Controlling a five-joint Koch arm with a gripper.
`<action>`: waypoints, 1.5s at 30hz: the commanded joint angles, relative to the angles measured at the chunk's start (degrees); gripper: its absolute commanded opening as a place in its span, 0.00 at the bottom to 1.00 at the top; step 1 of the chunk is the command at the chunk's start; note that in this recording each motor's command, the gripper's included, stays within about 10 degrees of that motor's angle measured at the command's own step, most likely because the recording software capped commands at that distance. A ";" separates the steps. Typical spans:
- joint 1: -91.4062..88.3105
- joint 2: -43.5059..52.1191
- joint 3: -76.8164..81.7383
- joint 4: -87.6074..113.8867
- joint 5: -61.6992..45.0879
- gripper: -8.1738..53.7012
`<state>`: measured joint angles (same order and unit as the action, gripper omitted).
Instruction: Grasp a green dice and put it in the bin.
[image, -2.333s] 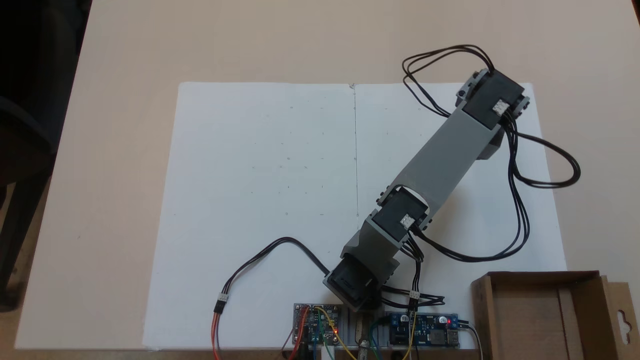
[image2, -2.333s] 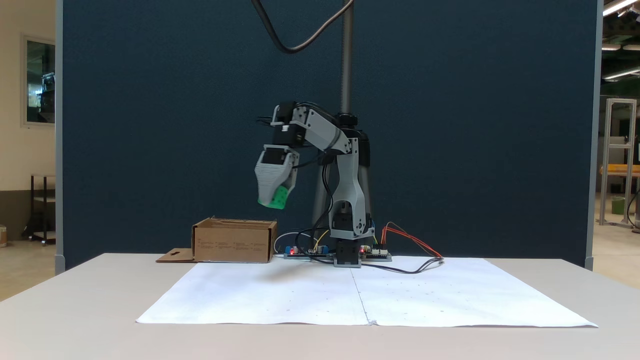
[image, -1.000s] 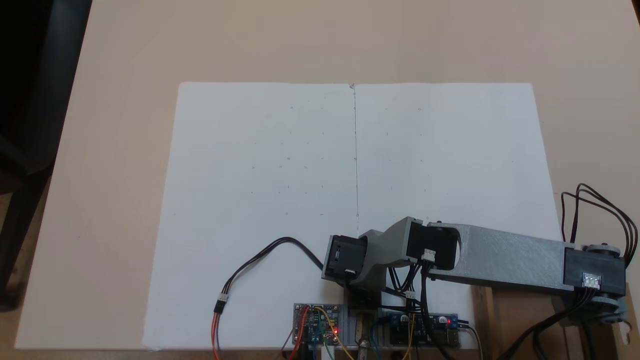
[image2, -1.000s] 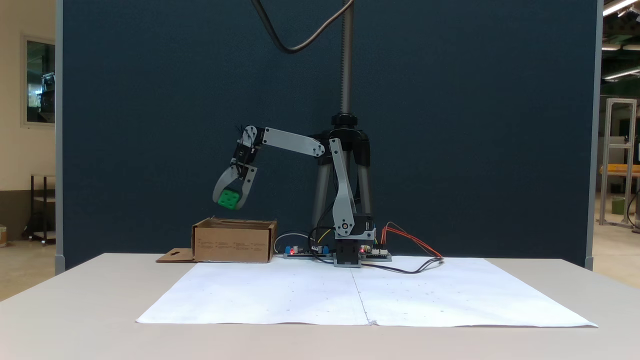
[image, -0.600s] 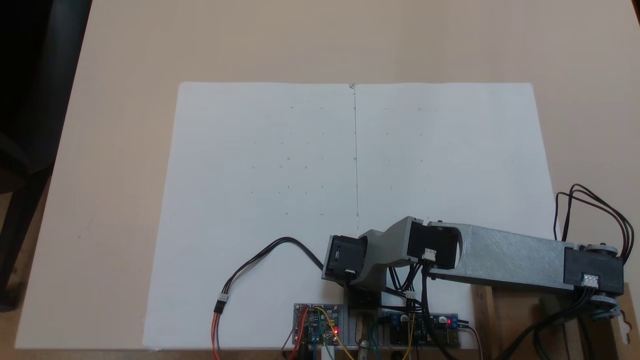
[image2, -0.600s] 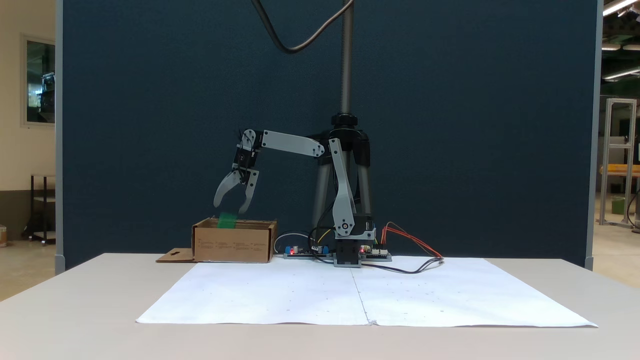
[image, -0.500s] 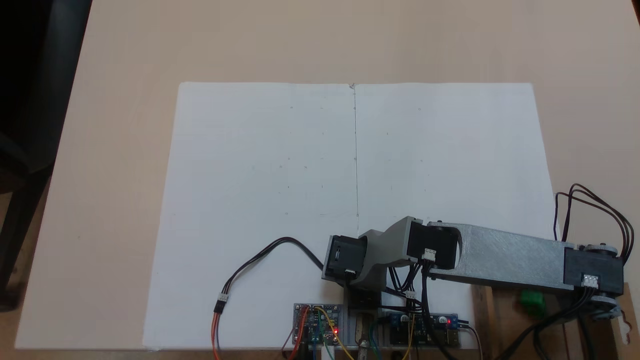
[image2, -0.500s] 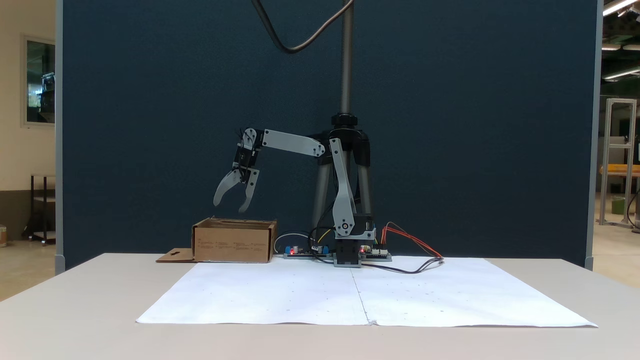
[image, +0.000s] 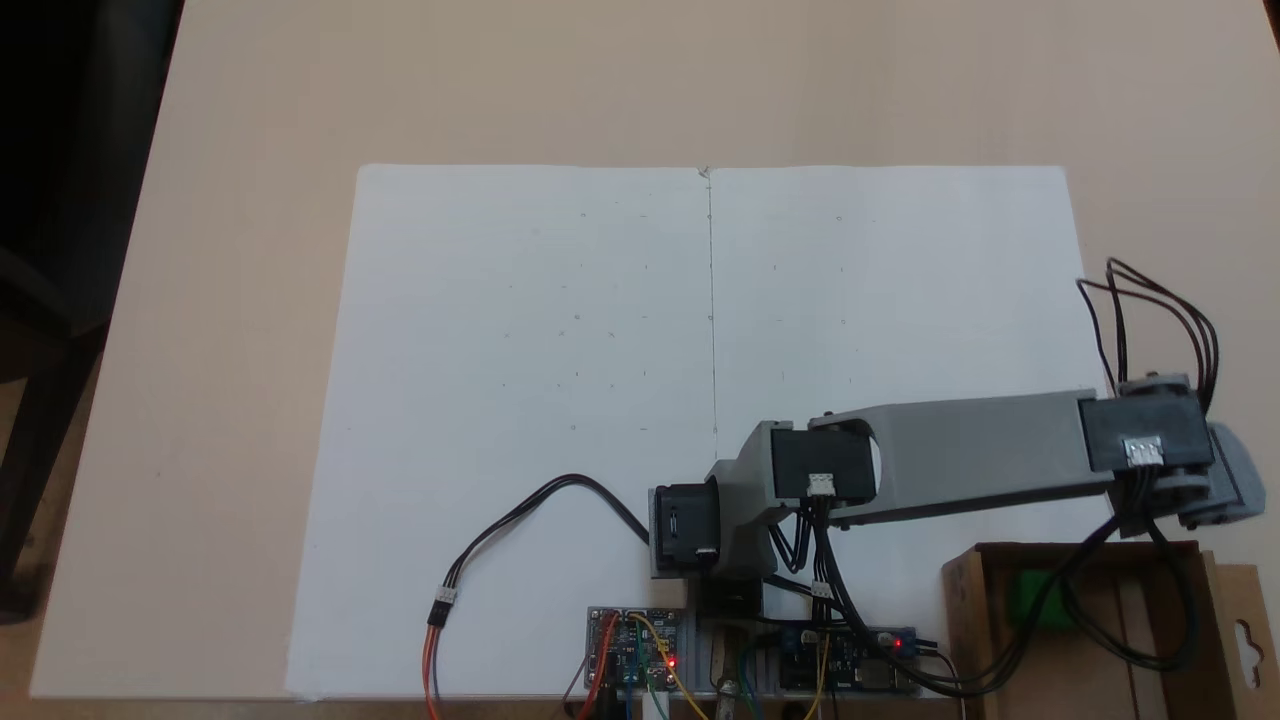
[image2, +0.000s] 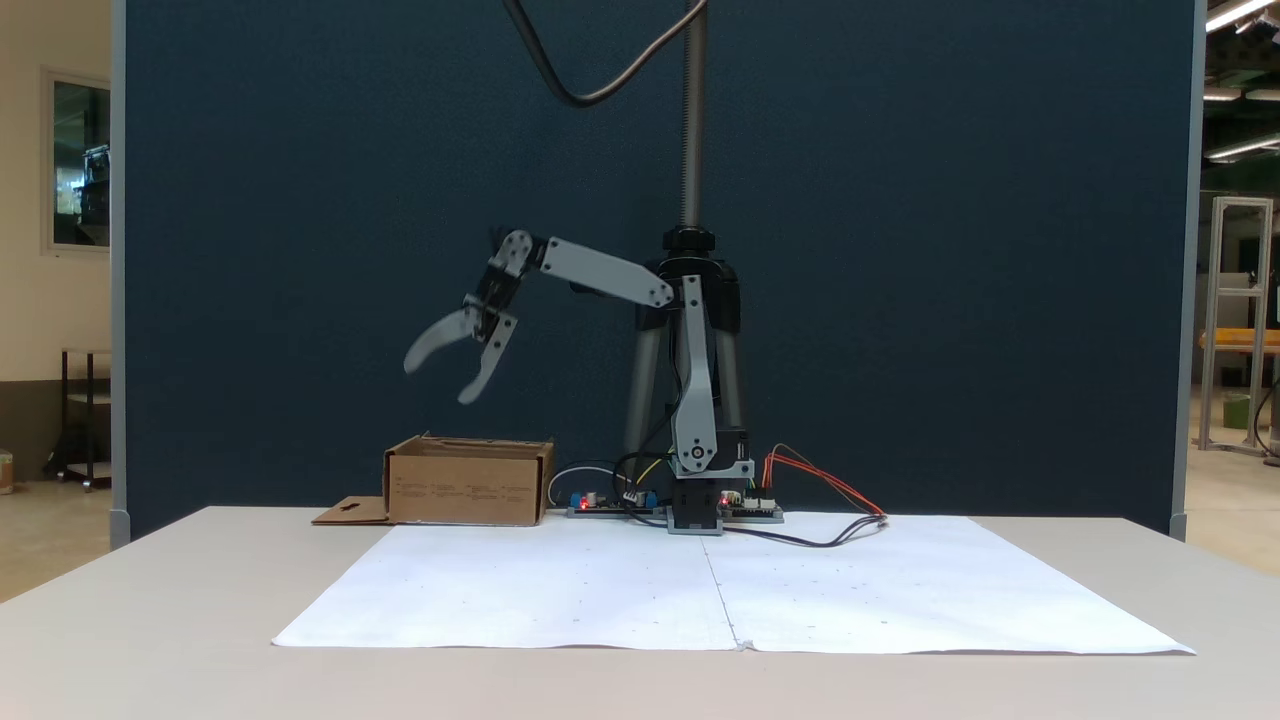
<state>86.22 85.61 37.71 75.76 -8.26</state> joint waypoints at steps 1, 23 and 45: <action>-4.83 5.36 -0.97 -4.13 5.98 0.75; -71.63 10.63 -0.97 -4.83 9.67 0.85; -89.30 33.66 49.92 -39.79 9.49 0.83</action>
<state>-3.52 116.02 88.59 43.51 -2.20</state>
